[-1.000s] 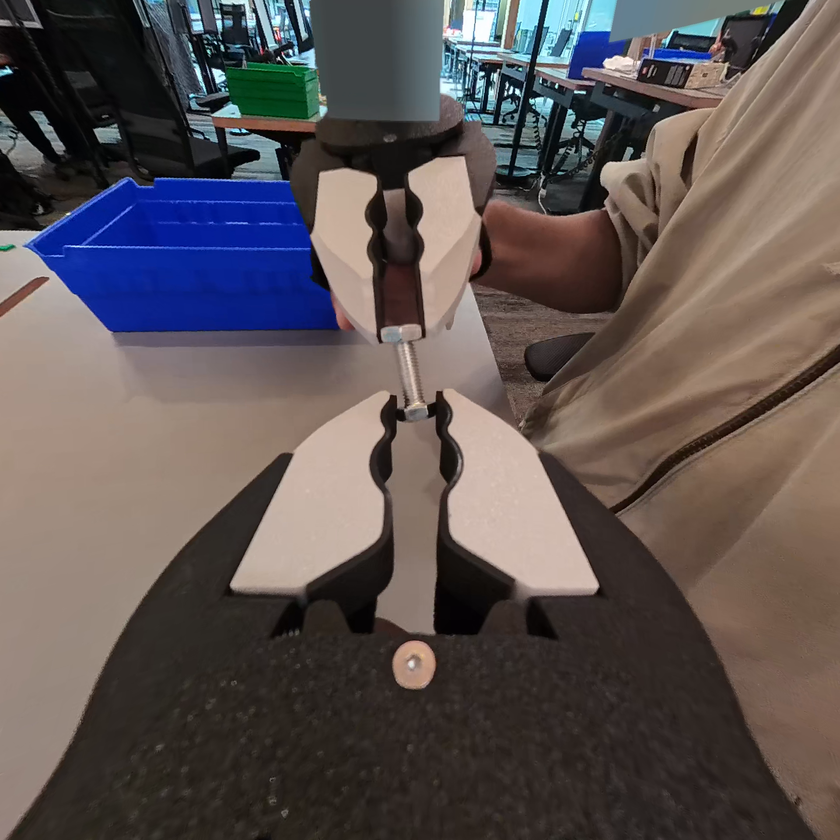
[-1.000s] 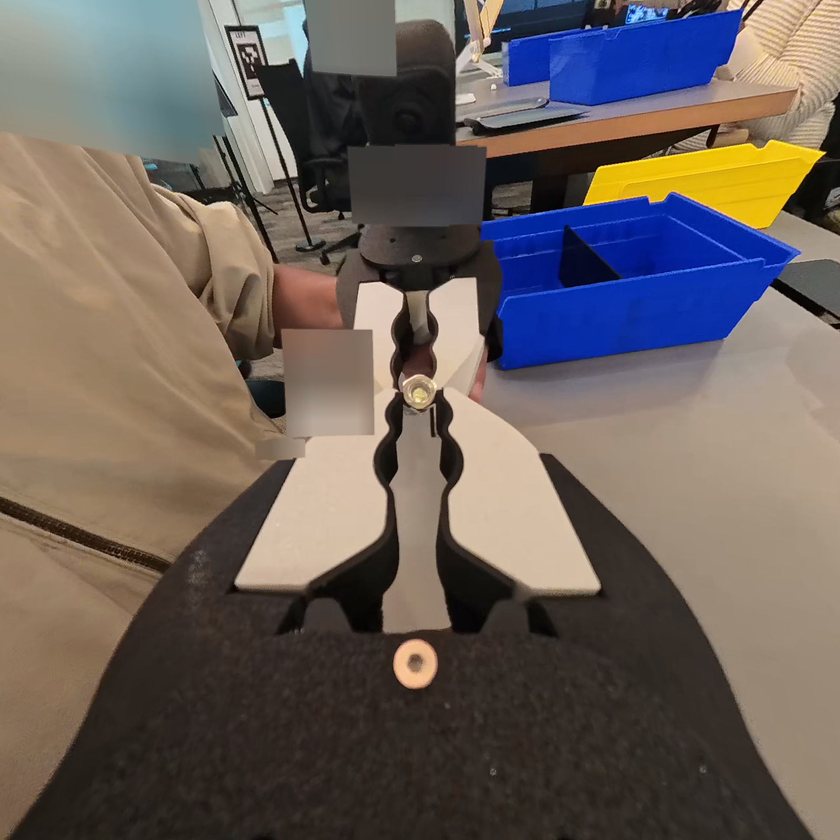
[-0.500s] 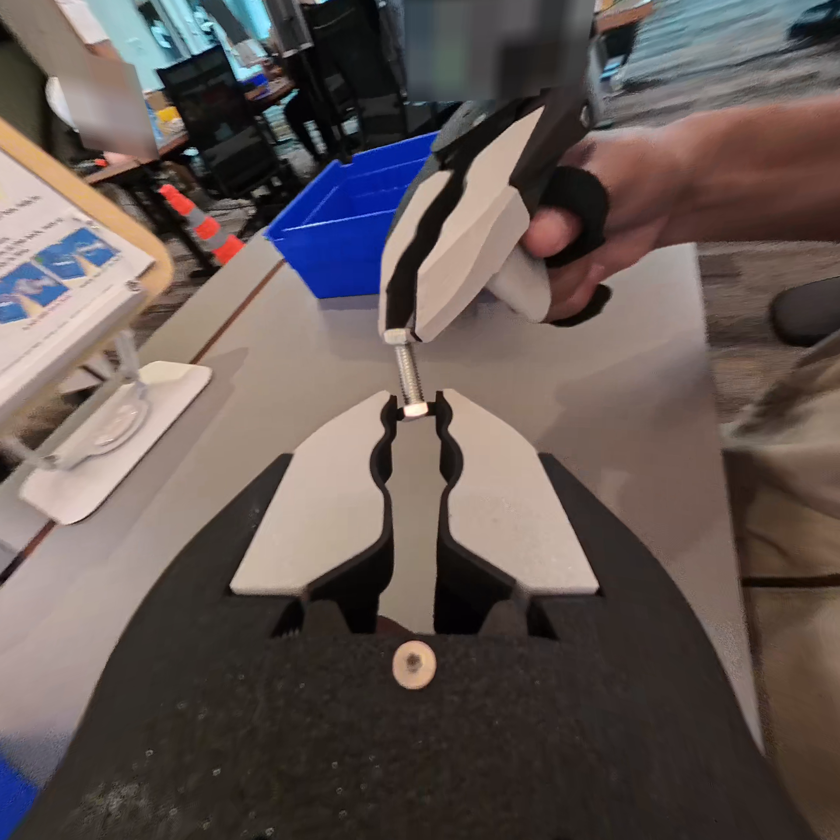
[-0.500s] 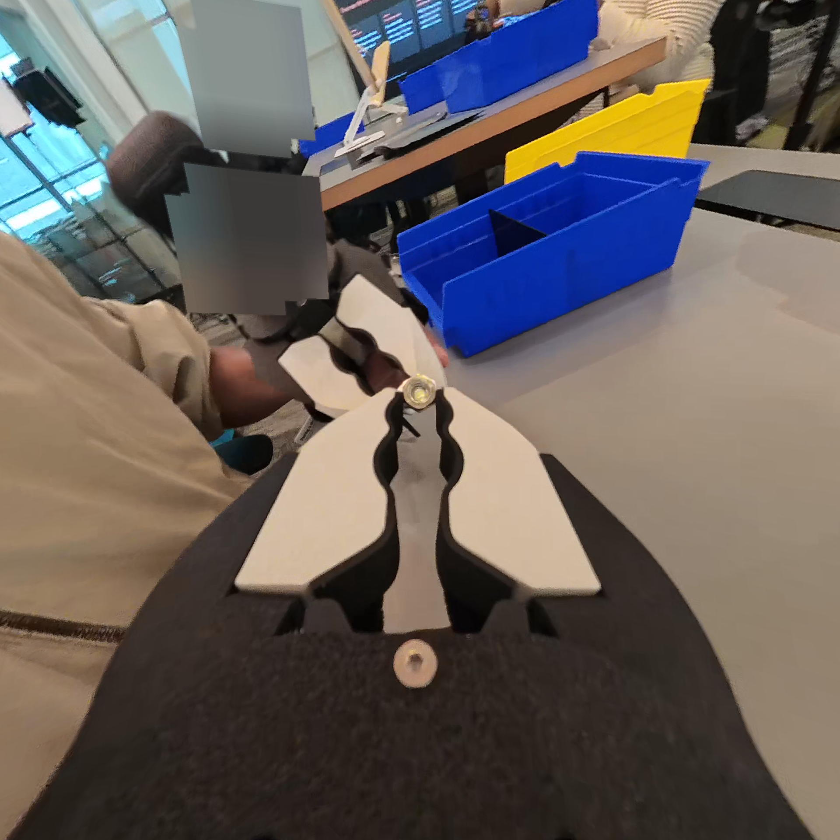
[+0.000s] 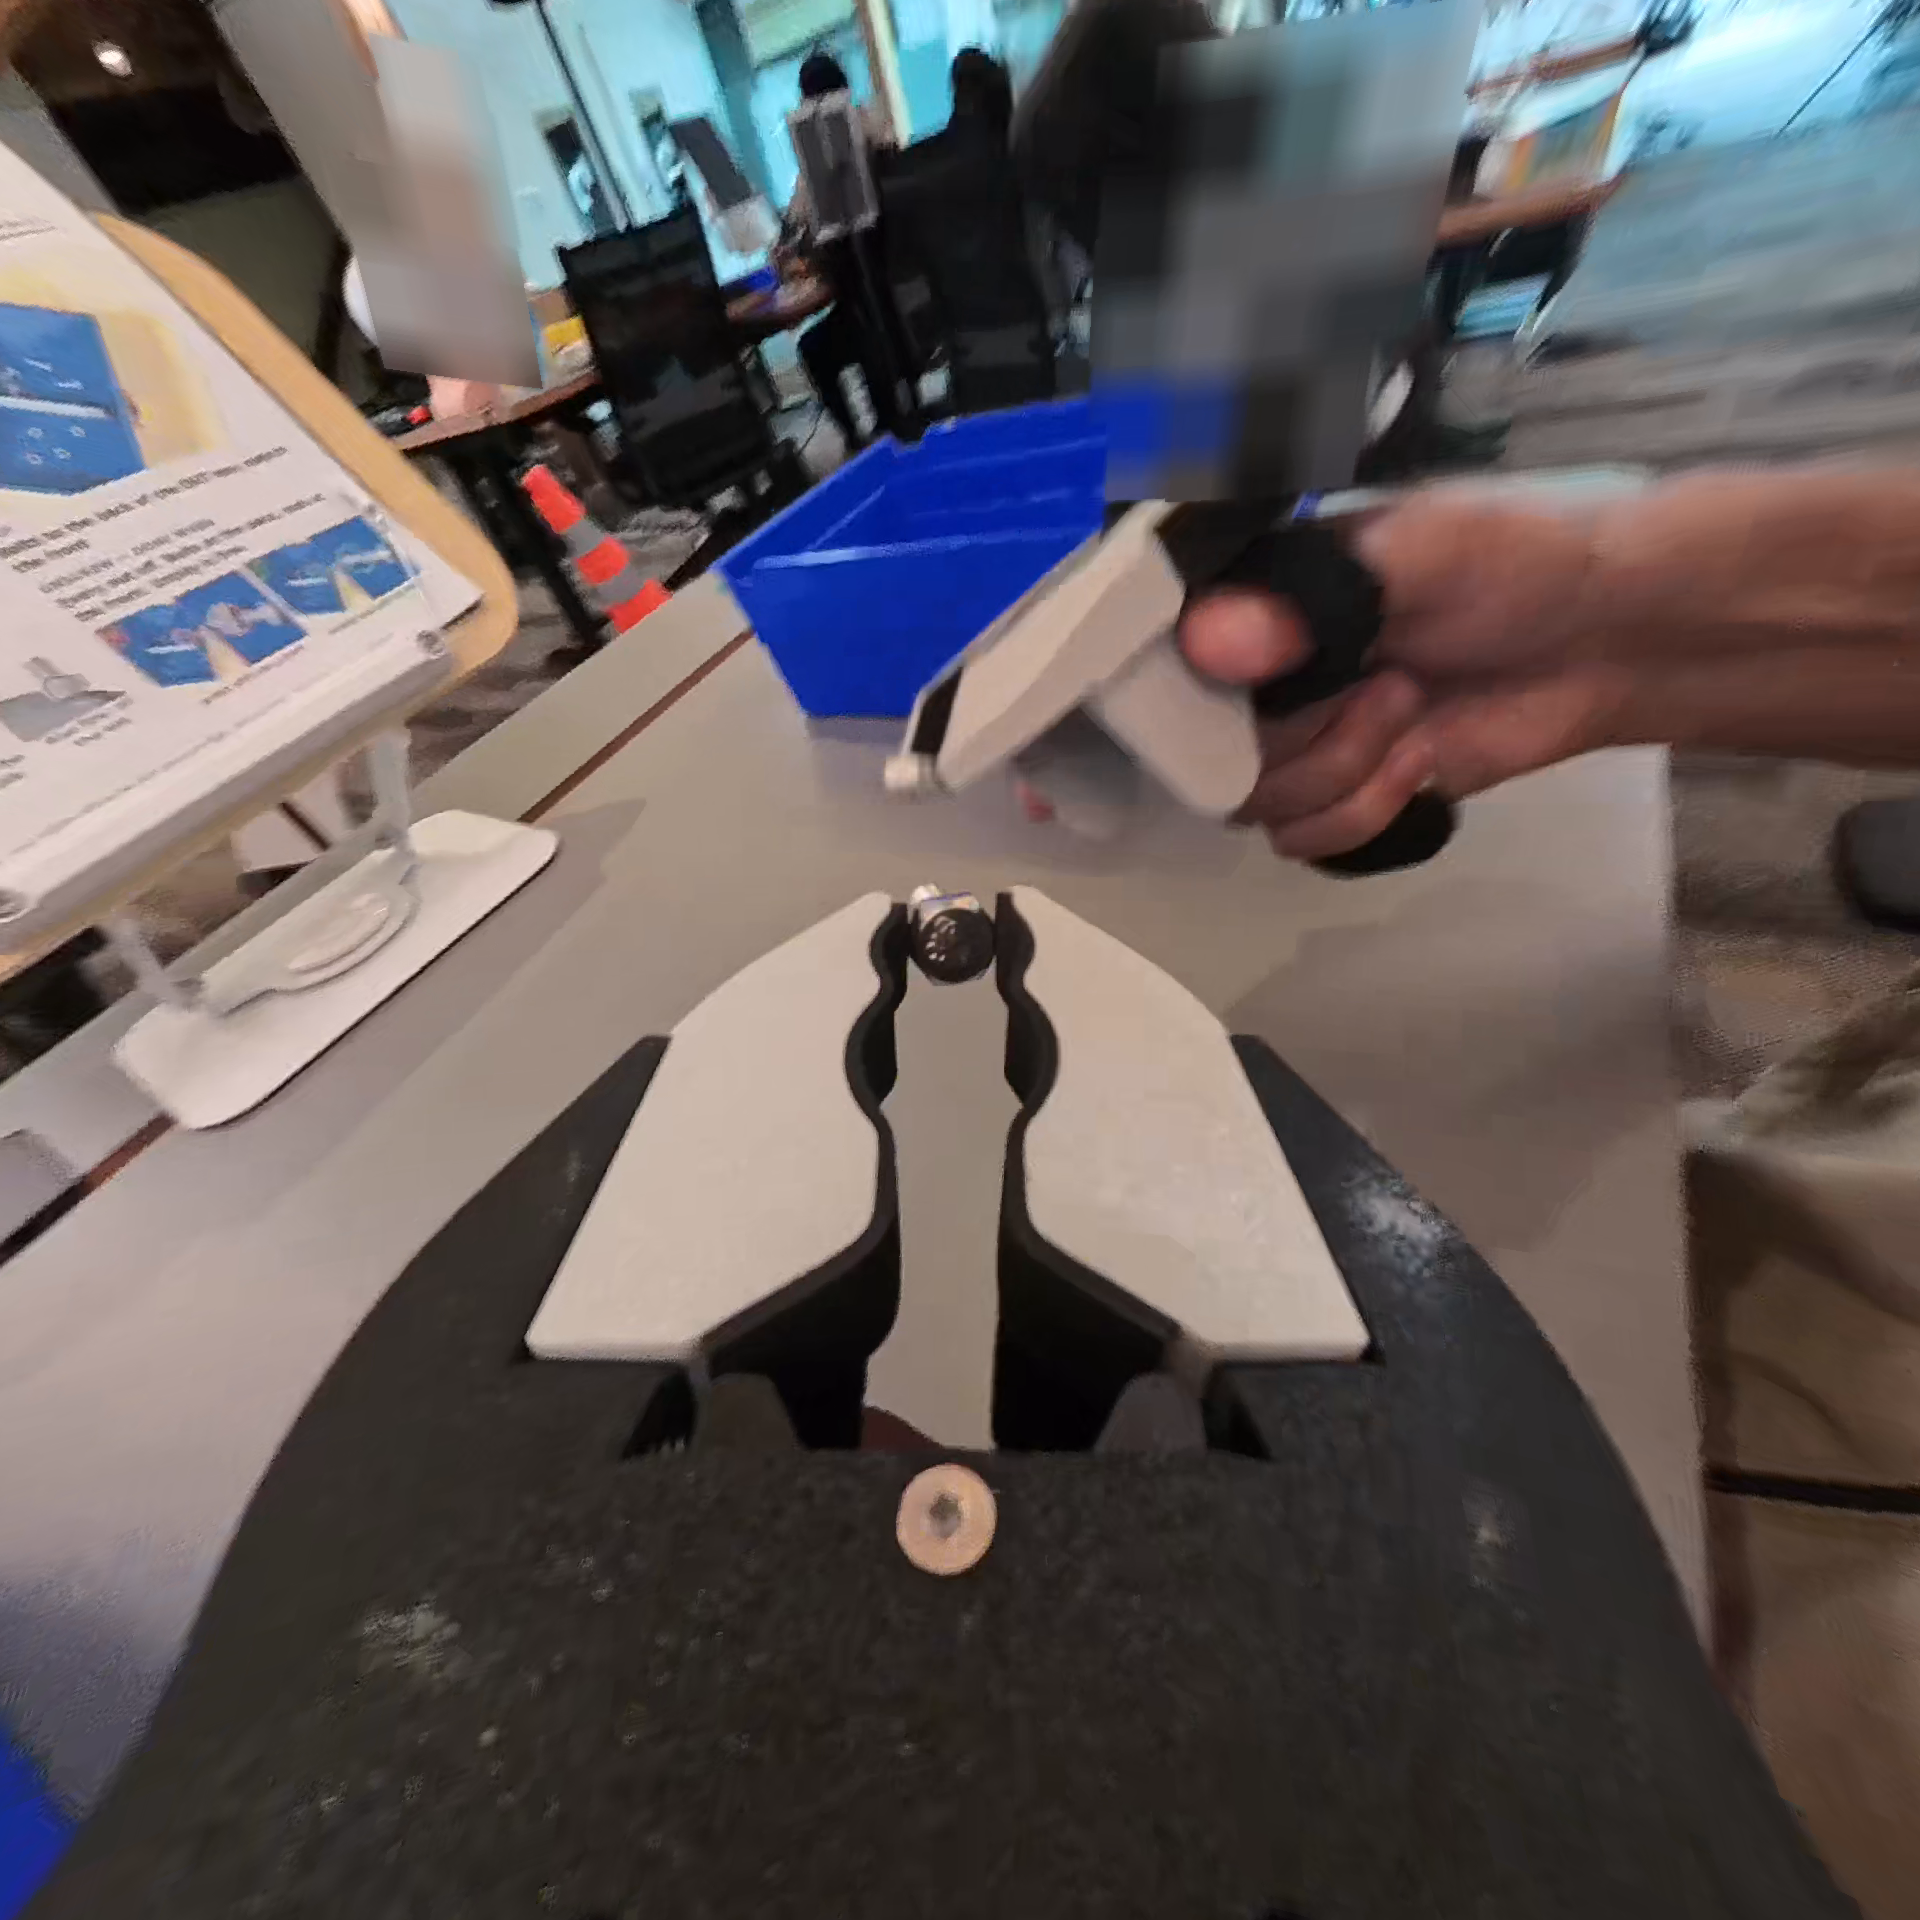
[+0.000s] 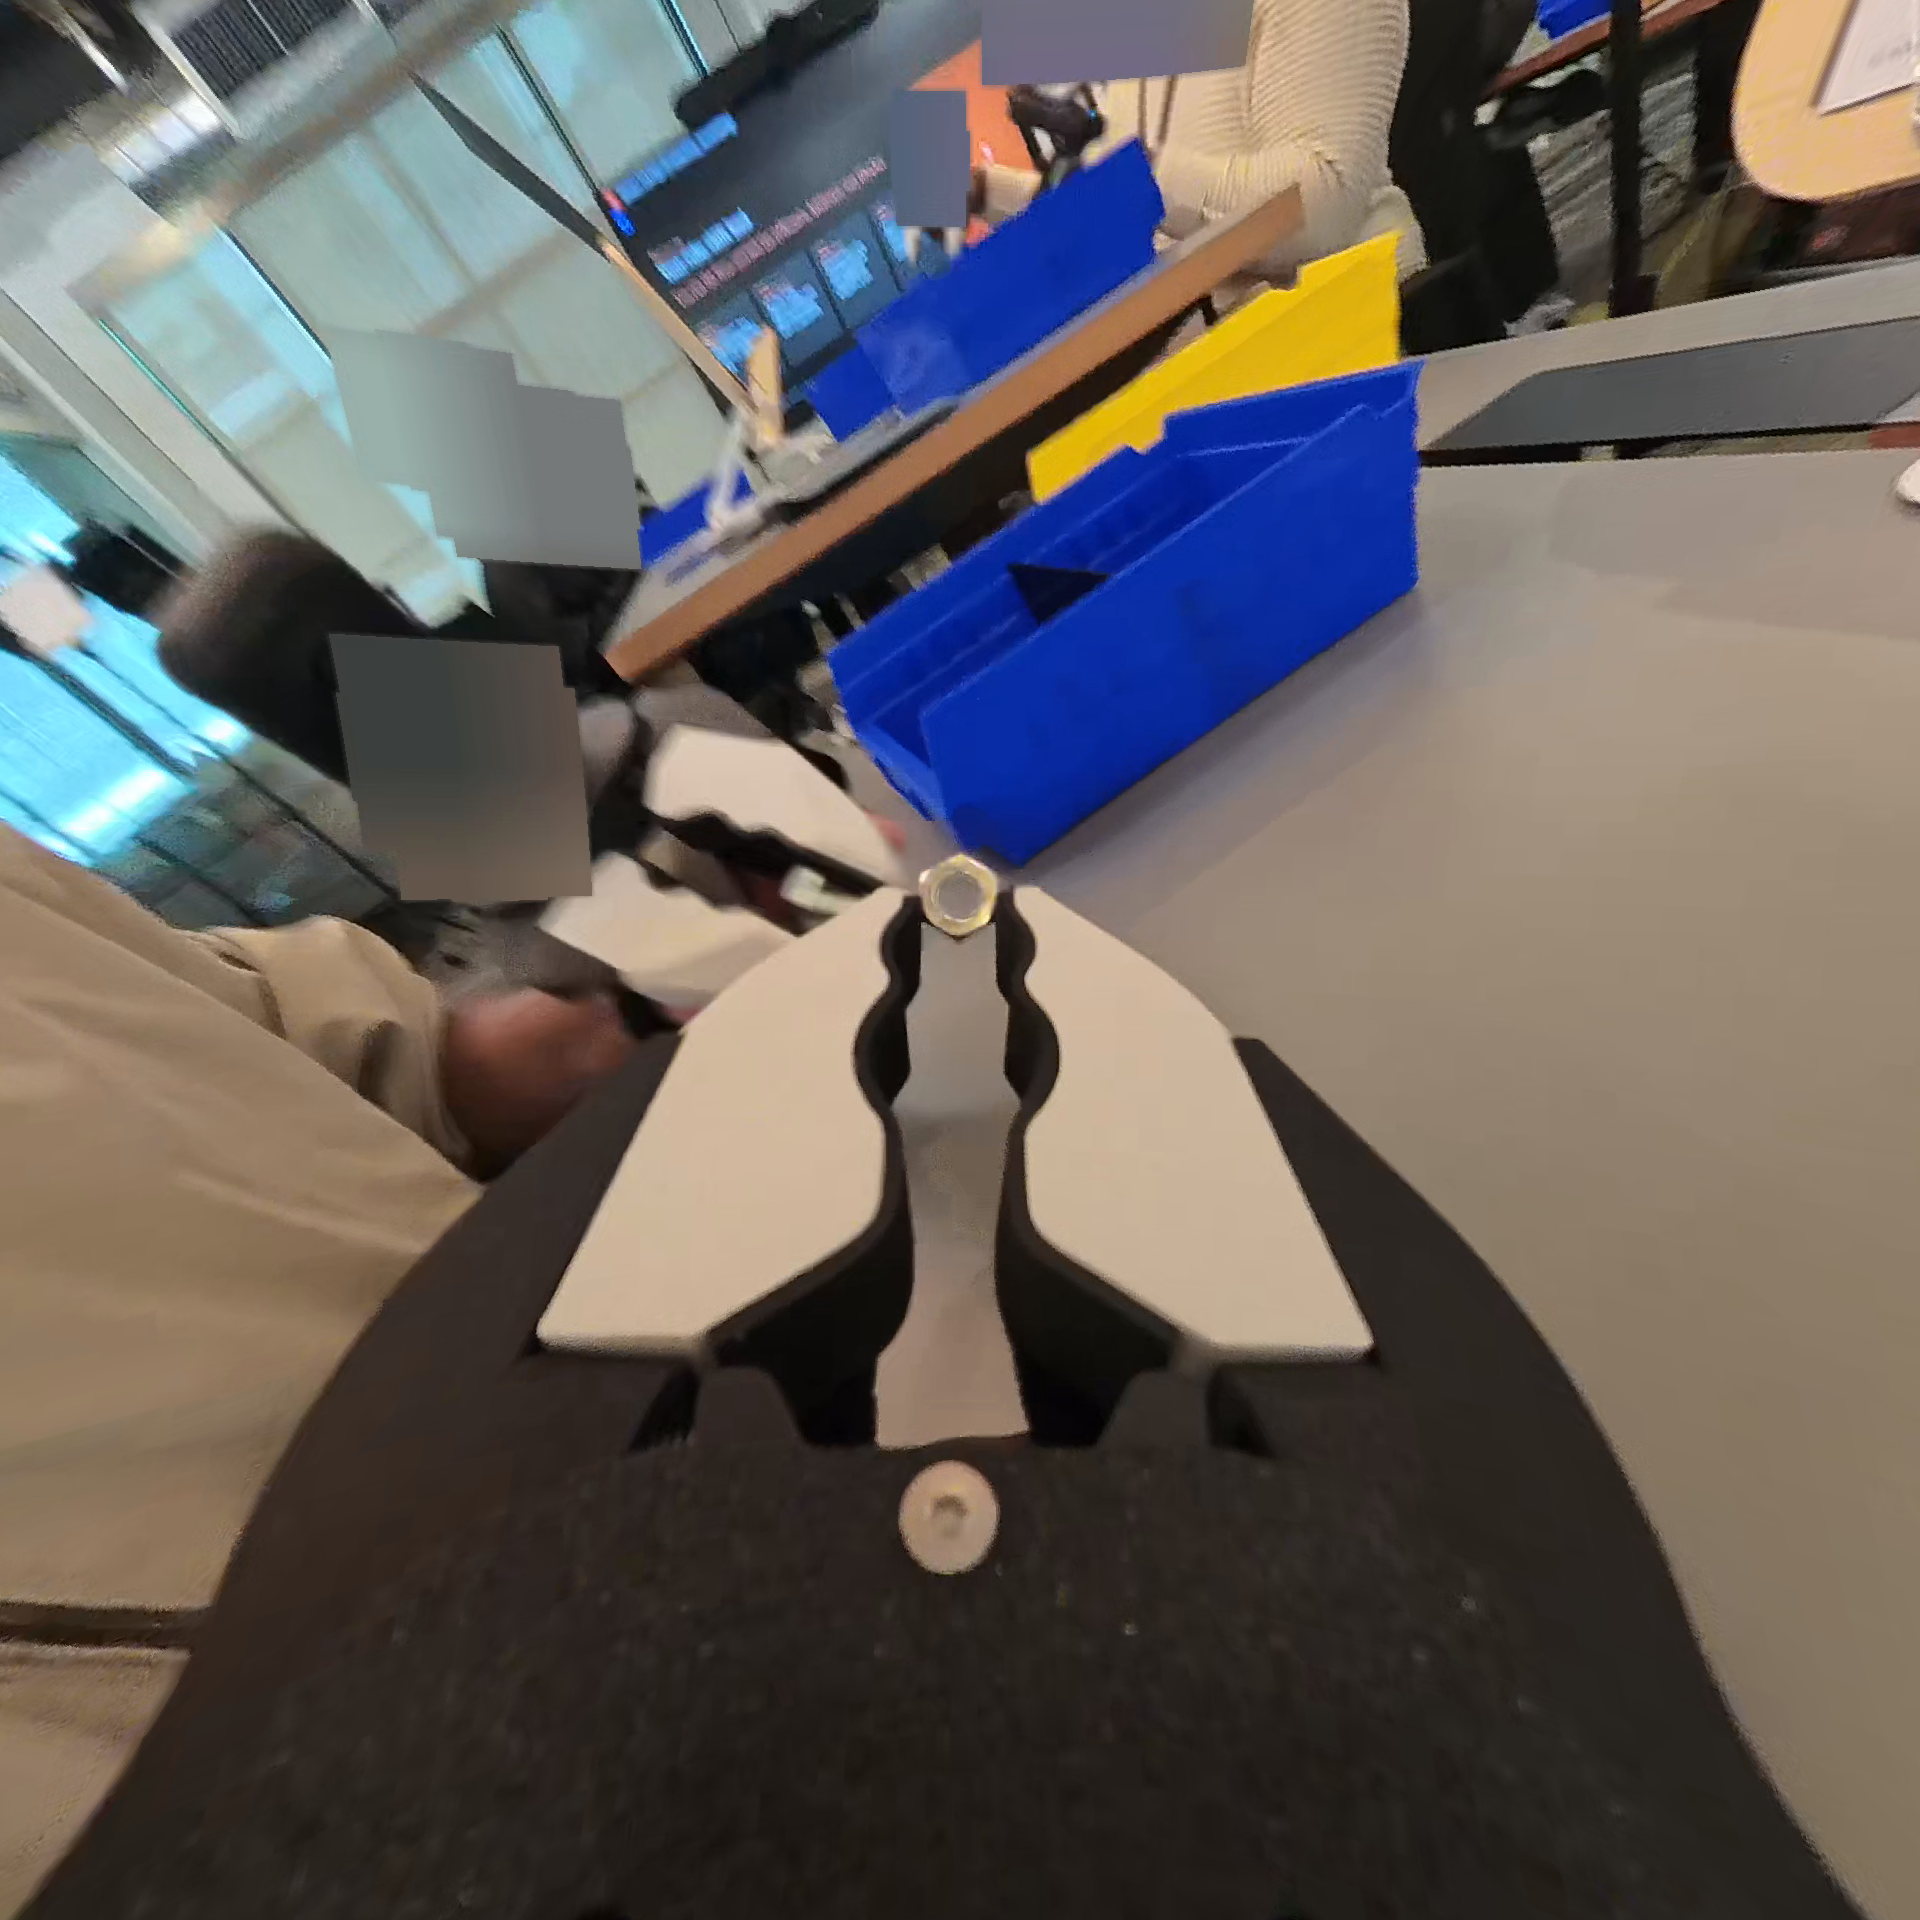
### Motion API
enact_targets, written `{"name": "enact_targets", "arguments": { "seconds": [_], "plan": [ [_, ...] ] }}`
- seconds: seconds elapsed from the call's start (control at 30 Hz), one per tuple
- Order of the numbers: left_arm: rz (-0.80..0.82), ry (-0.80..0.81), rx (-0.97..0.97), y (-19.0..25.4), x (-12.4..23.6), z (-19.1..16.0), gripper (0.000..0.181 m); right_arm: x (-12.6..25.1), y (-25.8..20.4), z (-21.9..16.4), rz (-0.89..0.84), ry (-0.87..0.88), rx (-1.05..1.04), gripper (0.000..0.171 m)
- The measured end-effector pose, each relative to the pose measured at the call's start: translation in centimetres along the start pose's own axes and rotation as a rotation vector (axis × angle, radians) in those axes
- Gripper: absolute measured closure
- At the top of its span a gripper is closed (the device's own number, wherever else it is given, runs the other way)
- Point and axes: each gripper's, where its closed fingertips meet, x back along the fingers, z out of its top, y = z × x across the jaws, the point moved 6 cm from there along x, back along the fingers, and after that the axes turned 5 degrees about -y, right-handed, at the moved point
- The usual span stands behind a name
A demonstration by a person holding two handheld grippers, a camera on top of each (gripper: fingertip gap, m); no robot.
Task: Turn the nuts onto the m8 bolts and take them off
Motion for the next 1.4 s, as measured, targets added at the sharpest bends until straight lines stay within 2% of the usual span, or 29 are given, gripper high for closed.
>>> {"name": "enact_targets", "arguments": {
  "seconds": [0.07,0.17,0.3,0.93,1.13,1.4],
  "plan": [
    [-0.049,0.102,0.061,-0.2,0.9,1.0,0.165,-0.3,0.2,-1.0,-0.067,-0.071,0.138,0.157],
    [-0.158,0.198,0.132,-0.1,1.8,2.0,0.165,-1.2,-1.8,-1.9,0.009,-0.14,0.308,0.157],
    [-0.225,0.194,0.147,-0.1,1.8,1.8,0.165,-1.3,-3.2,-0.9,0.032,-0.117,0.383,0.157],
    [-0.261,0.137,0.111,0.8,1.5,0.2,0.165,-0.5,-4.5,1.3,0.176,-0.031,0.336,0.157],
    [-0.224,0.104,0.056,0.8,1.4,0.0,0.165,-0.2,-4.7,1.8,0.157,-0.114,0.396,0.157],
    [-0.356,0.197,0.152,1.0,2.4,1.2,0.165,-0.3,-5.1,1.8,0.276,-0.065,0.322,0.157]
  ]
}}
